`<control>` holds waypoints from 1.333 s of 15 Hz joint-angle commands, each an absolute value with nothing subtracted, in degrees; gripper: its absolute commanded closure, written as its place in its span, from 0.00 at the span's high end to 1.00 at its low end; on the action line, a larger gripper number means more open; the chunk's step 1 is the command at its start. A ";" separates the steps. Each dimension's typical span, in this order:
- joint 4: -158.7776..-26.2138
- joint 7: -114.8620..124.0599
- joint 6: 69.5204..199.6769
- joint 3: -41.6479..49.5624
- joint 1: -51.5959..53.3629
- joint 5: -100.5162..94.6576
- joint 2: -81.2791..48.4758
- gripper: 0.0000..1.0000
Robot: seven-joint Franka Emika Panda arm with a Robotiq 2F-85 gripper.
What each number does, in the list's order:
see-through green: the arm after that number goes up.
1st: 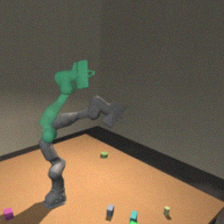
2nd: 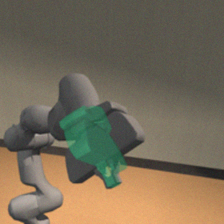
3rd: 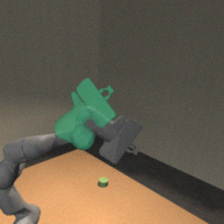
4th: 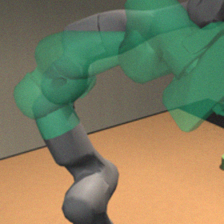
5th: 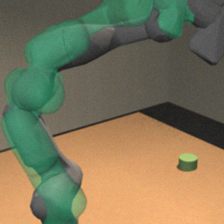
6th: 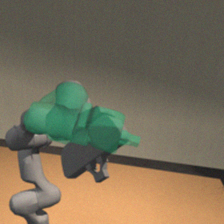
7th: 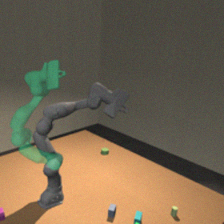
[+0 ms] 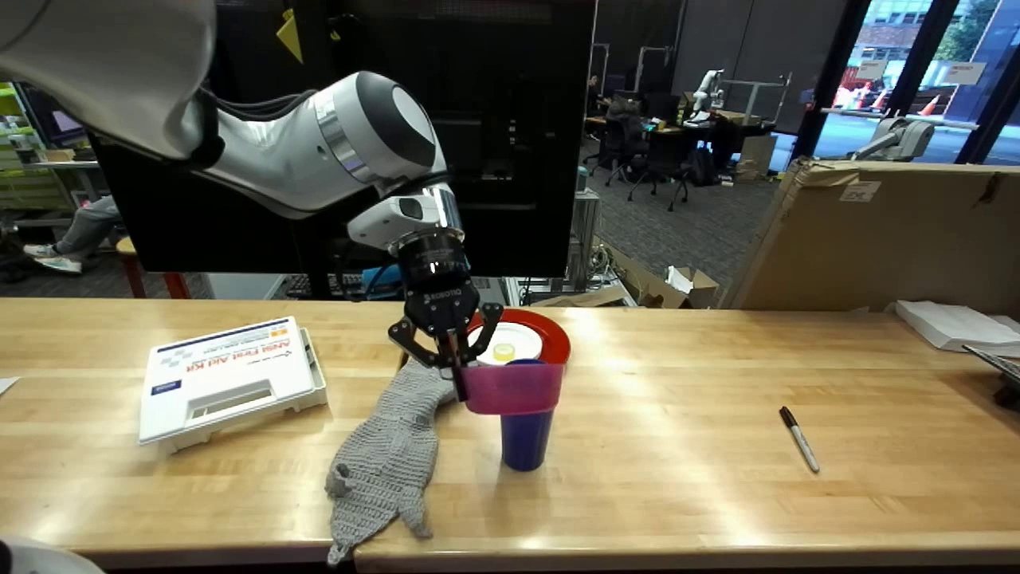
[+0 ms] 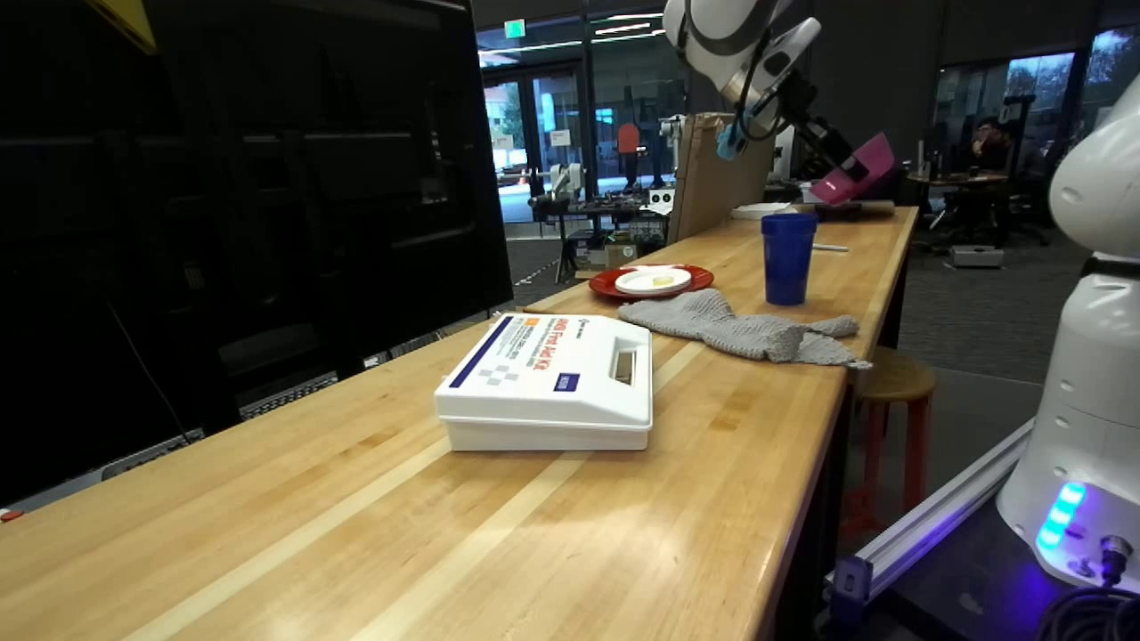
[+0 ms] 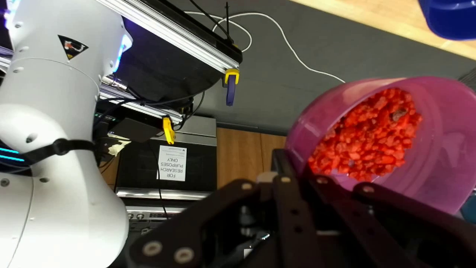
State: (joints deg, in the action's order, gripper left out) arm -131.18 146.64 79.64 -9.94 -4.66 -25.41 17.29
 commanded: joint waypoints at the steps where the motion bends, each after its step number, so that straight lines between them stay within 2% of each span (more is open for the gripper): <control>1: -128.27 148.17 74.52 -8.74 -3.71 -28.24 14.65 0.01; 3: -129.98 147.04 76.72 -7.94 -2.88 -27.32 15.44 0.04; 20: -126.40 147.18 73.31 -7.52 -1.81 -30.25 10.40 0.01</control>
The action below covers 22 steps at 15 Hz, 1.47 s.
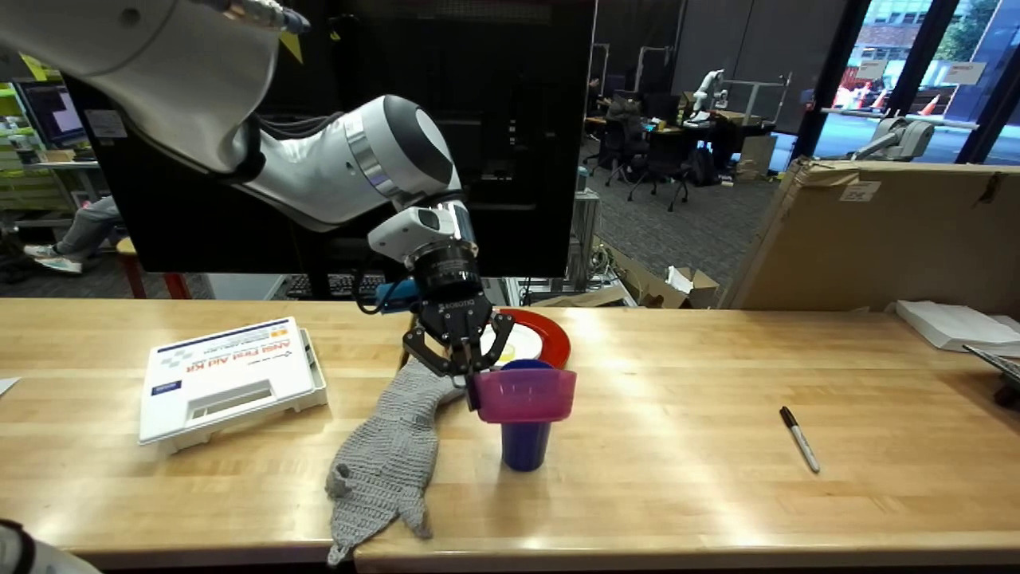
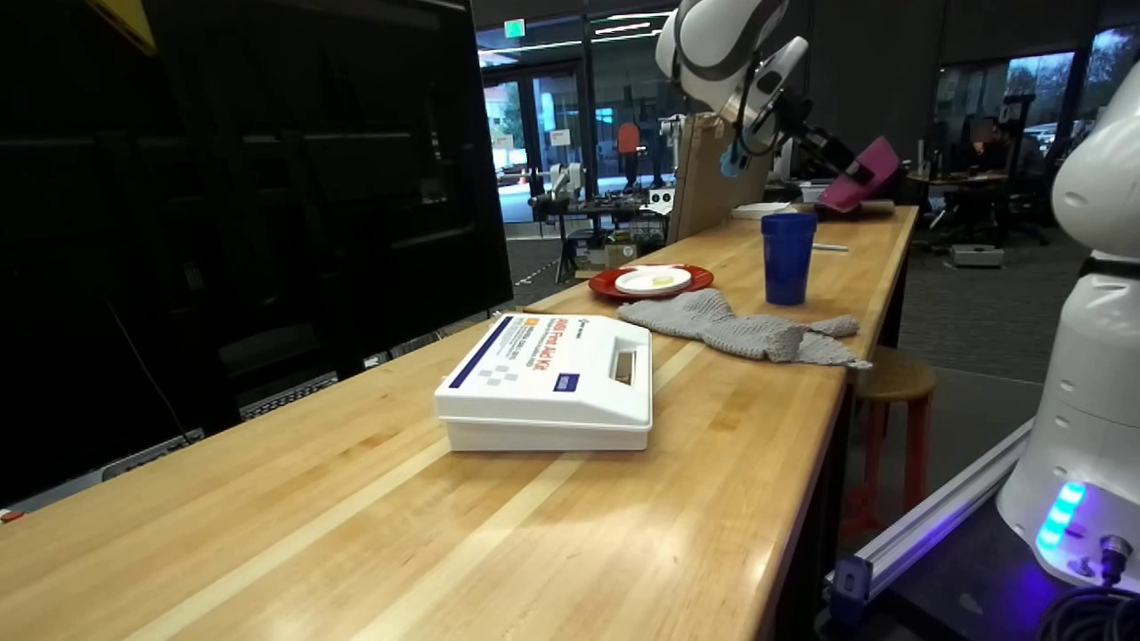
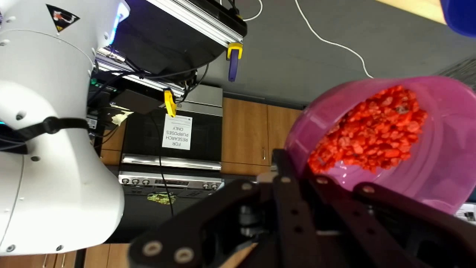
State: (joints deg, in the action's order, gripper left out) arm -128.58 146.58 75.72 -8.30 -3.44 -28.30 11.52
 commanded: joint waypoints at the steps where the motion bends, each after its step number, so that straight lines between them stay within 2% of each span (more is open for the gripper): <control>1: -125.87 147.11 73.01 -7.52 -1.67 -30.83 9.97 0.01; 22: -118.75 144.22 66.62 -6.39 1.38 -38.37 0.87 0.01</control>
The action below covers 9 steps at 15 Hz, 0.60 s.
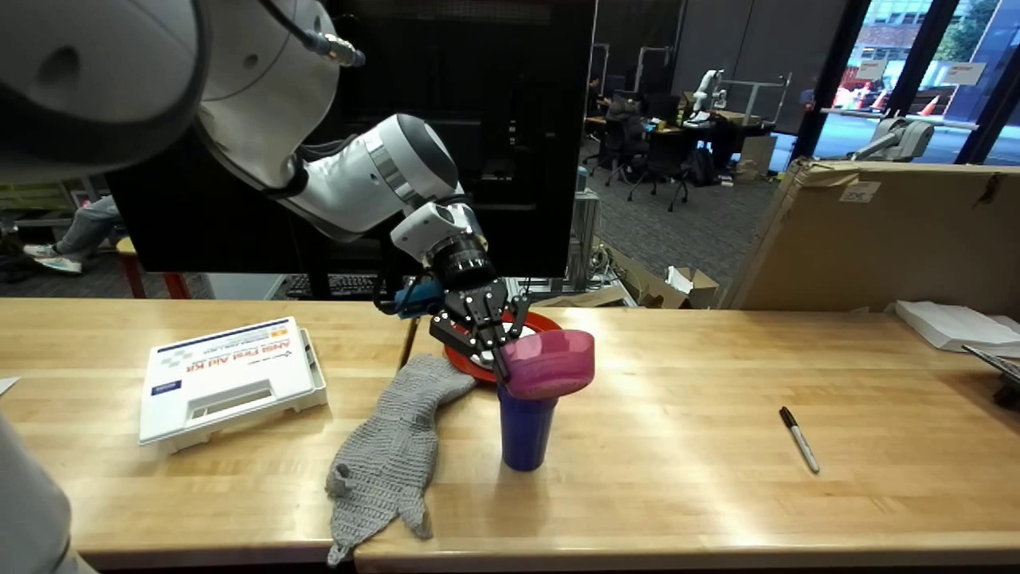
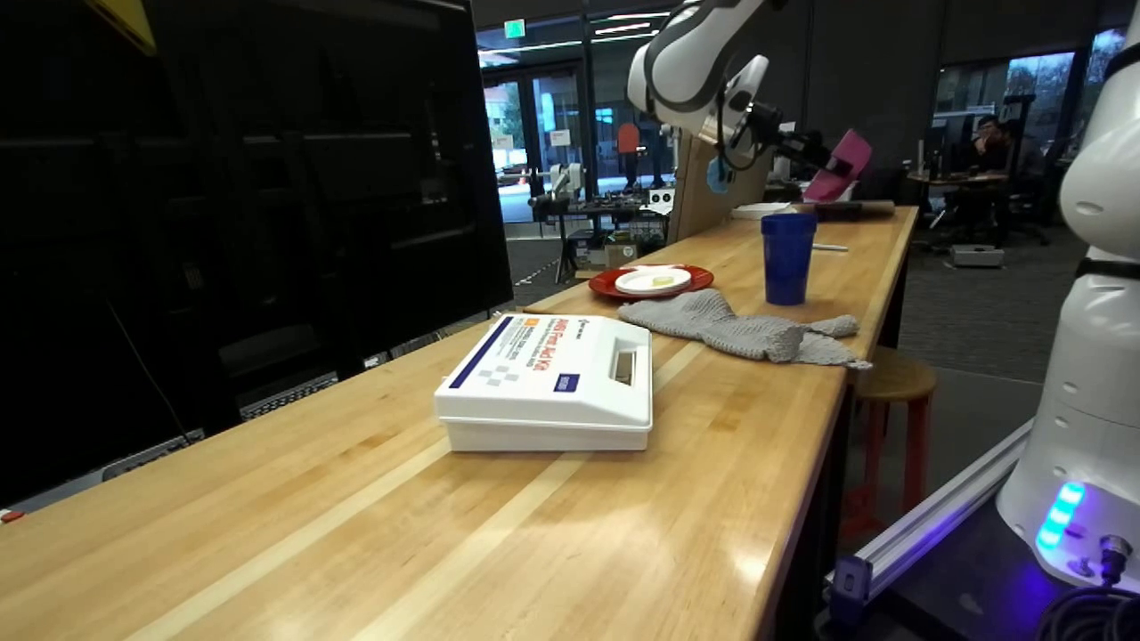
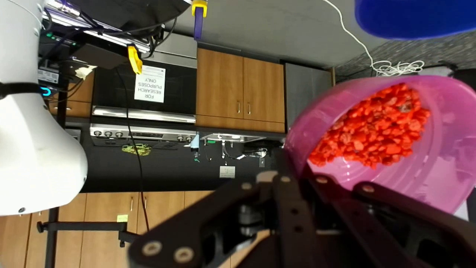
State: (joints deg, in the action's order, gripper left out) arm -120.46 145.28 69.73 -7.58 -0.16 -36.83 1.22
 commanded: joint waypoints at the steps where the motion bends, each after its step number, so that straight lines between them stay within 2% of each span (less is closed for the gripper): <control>1: -118.61 143.96 66.31 -6.35 1.46 -38.45 0.79 0.01; 9: -117.53 141.88 65.52 -6.54 2.59 -38.50 -1.88 0.01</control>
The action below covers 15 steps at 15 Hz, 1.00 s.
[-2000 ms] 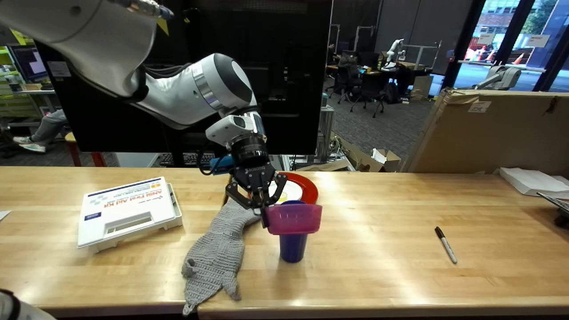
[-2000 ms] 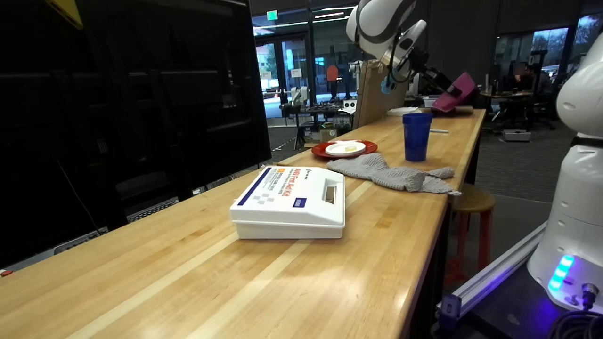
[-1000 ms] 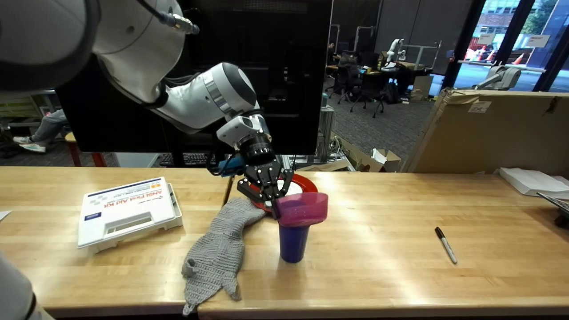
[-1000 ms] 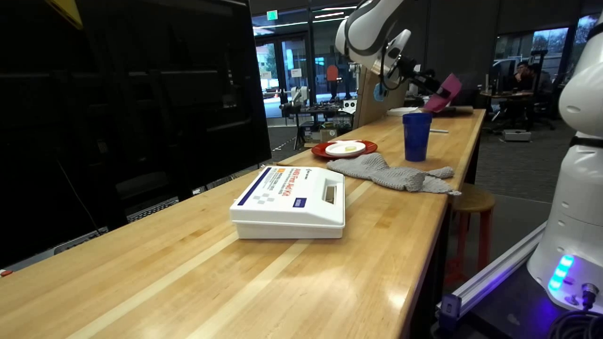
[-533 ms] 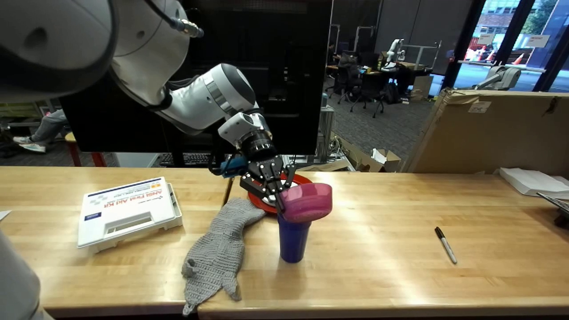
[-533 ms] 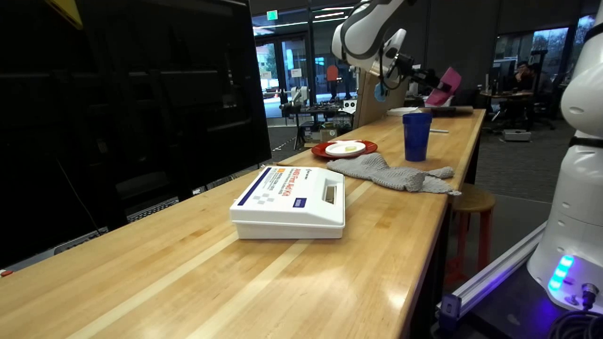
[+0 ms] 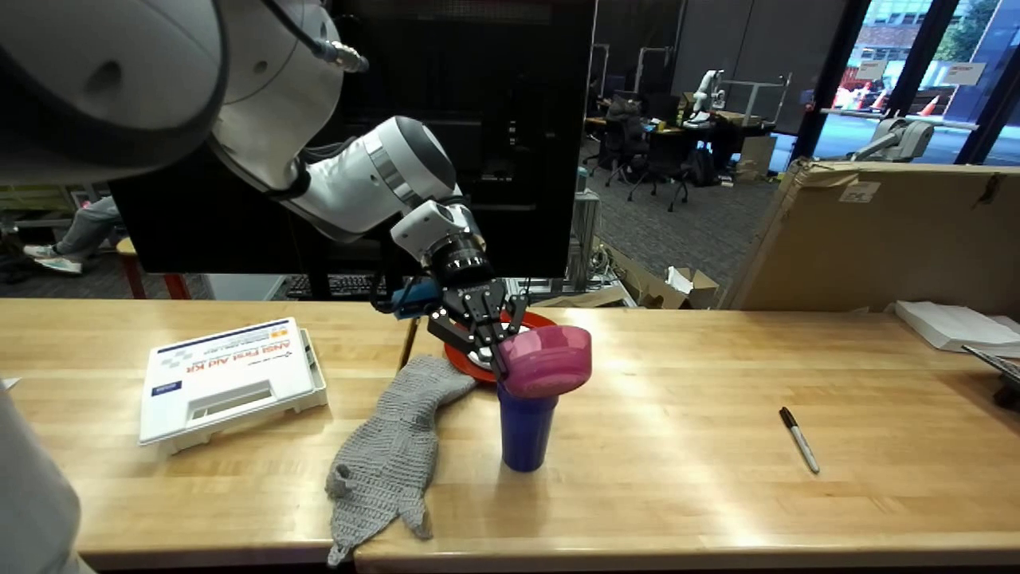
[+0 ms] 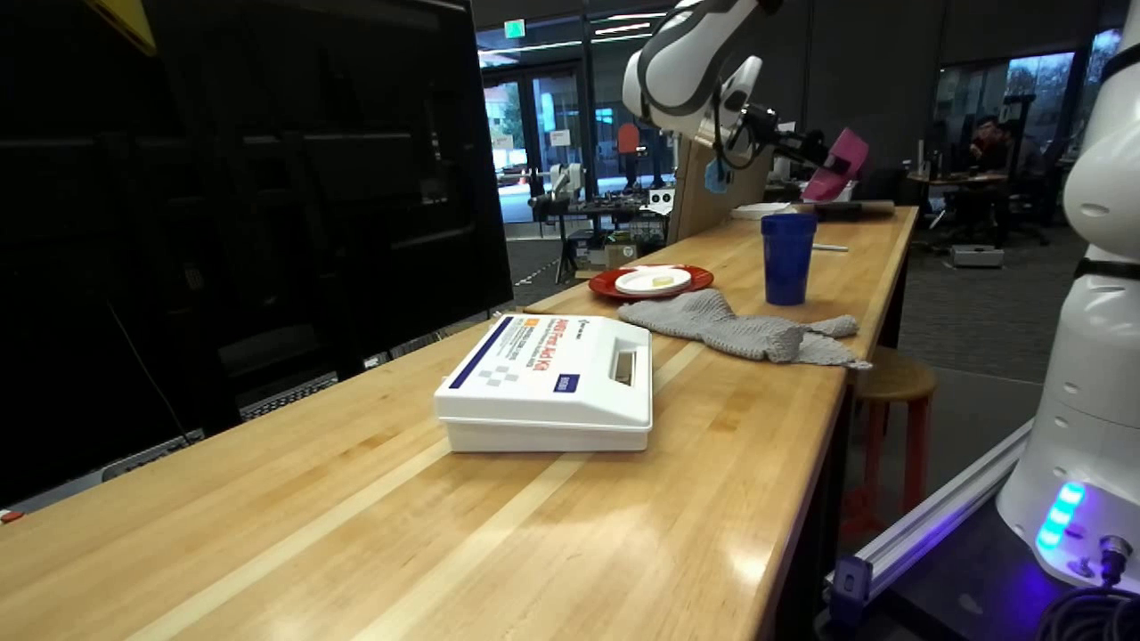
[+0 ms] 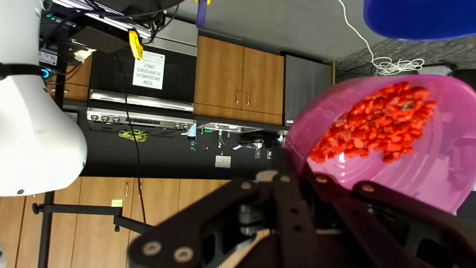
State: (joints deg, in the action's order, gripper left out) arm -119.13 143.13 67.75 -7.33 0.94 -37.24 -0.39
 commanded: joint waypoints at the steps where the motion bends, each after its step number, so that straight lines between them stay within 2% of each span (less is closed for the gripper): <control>1: -117.49 141.75 65.54 -6.55 2.79 -38.38 -2.28 0.01; 15: -117.65 138.63 63.32 -6.52 4.42 -41.72 -4.08 0.01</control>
